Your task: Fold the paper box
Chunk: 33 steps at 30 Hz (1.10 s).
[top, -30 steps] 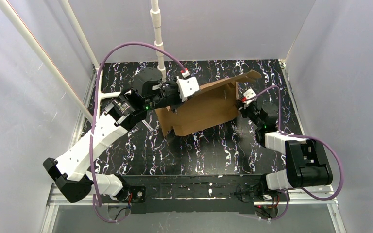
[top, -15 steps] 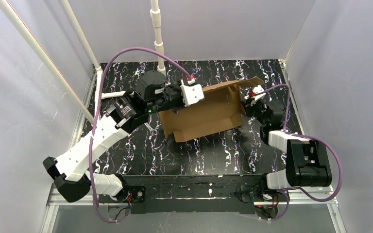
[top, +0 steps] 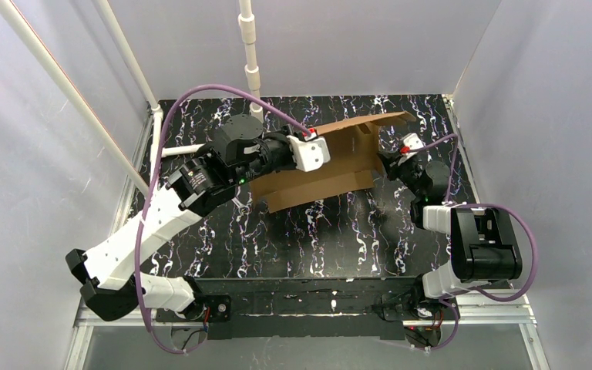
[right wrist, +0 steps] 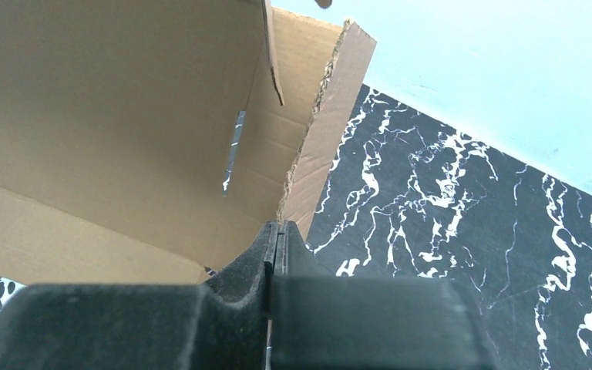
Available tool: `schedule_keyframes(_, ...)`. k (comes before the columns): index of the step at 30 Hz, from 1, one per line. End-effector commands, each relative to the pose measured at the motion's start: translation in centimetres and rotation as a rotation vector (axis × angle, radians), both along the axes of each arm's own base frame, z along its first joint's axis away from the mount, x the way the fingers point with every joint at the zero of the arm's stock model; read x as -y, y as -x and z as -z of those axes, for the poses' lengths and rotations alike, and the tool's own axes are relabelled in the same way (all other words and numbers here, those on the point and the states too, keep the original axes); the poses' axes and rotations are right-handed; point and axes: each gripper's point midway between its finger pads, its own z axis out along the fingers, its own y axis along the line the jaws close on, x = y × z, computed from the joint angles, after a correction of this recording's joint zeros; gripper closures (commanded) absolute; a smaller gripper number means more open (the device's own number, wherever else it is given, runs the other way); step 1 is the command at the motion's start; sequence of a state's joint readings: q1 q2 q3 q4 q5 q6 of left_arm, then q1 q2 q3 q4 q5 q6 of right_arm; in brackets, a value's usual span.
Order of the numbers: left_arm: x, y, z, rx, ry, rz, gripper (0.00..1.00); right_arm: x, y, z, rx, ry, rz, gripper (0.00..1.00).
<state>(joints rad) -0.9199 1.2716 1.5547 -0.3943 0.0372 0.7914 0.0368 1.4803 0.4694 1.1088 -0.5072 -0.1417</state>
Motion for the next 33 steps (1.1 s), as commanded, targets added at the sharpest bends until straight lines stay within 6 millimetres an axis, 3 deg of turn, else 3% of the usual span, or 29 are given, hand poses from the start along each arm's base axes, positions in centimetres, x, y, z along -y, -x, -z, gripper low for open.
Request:
schedule_keyframes(1, 0.0, -0.1, -5.2, 0.042, 0.178, -0.031, 1.00, -1.8, 0.3, -3.2, 0.140, -0.017, -0.094, 0.99)
schedule_keyframes(7, 0.1, -0.1, -2.4, -0.038, 0.240, -0.054, 1.00, -1.6, 0.6, -2.8, 0.169, 0.043, -0.093, 0.99)
schedule_keyframes(16, -0.4, 0.2, -2.6, 0.006, 0.278, -0.046, 1.00, -2.4, 1.7, -0.8, 0.188, 0.151, -0.136, 0.99)
schedule_keyframes(18, -0.6, 0.5, -1.9, -0.010, 0.289, -0.049, 1.00, -2.6, 2.2, -0.1, 0.188, 0.191, -0.161, 0.99)
schedule_keyframes(23, -1.1, 1.2, 0.0, -0.087, 0.305, -0.062, 1.00, -2.7, 2.9, 1.4, 0.136, 0.247, -0.197, 0.99)
schedule_keyframes(33, -1.1, 2.3, 3.1, -0.289, 0.387, -0.098, 1.00, -2.8, 3.6, 2.5, 0.054, 0.248, -0.234, 0.99)
